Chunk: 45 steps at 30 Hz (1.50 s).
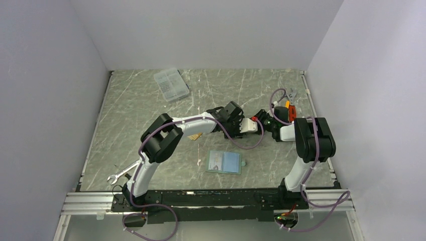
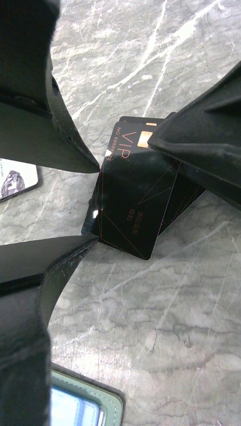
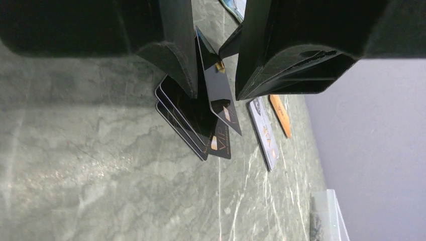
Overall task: Put the credit cards into the card holder
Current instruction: Pick up the credit card from the center of the board.
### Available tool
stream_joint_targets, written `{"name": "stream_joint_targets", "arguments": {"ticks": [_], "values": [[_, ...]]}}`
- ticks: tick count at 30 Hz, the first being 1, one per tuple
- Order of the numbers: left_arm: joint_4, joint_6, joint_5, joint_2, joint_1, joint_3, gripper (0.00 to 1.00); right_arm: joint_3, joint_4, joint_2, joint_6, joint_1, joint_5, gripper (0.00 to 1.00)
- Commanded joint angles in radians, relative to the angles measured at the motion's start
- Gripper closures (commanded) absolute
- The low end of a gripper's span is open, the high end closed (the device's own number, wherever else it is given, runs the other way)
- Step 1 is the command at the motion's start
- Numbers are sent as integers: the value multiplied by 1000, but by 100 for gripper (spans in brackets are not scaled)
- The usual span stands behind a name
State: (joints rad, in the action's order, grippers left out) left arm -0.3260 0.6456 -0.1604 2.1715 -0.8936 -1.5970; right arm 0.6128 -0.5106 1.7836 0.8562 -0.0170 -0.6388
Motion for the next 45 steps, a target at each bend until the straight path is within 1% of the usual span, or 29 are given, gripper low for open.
{"name": "stream_joint_targets", "arguments": {"ticks": [1,6,11,17,20,21,23,25,26,28,30,32,35,37,40,41,42,44,45], "values": [[-53,28,17,4,5,32,46,20,-66,37,-11,-4,2,63],[-53,32,15,8,5,31,47,0,-101,44,5,-13,-19,63],[-56,35,15,10,5,26,47,-24,-161,58,35,-26,-53,69],[-65,24,9,6,5,18,47,-36,-193,70,58,-38,-59,83],[-89,9,-5,-4,12,-5,47,-37,-189,53,63,-39,-53,94],[-101,0,-13,-11,17,-16,46,-36,-181,41,62,-39,-49,98],[-132,-27,-39,-31,30,-43,43,-34,-158,10,58,-38,-42,100],[-177,-62,-71,-57,51,-70,35,-32,-130,-31,53,-40,-34,100],[-191,-80,-96,-76,62,-80,30,-32,-116,-54,51,-40,-29,100],[-222,-121,-136,-118,89,-93,17,-31,-86,-100,47,-40,-26,100],[-247,-166,-190,-177,121,-99,7,-27,-47,-157,40,-41,-25,100],[-277,-212,-243,-230,154,-98,2,-28,-3,-210,27,-45,-14,100],[-279,-276,-307,-314,180,-59,1,-31,49,-289,14,-55,-15,100],[-267,-341,-381,-366,199,-27,0,-37,78,-347,5,-74,-27,100],[-279,-451,-567,-409,250,-19,1,-58,125,-463,-13,-108,-40,100],[-280,-486,-652,-418,273,-11,1,-68,135,-513,-12,-120,-41,100],[-259,-521,-768,-426,296,8,1,-78,142,-565,-9,-131,-41,100],[-190,-619,-868,-451,330,68,1,-84,169,-673,-5,-160,-37,100],[-162,-668,-888,-465,341,93,1,-83,190,-699,-5,-174,-32,100]]}}
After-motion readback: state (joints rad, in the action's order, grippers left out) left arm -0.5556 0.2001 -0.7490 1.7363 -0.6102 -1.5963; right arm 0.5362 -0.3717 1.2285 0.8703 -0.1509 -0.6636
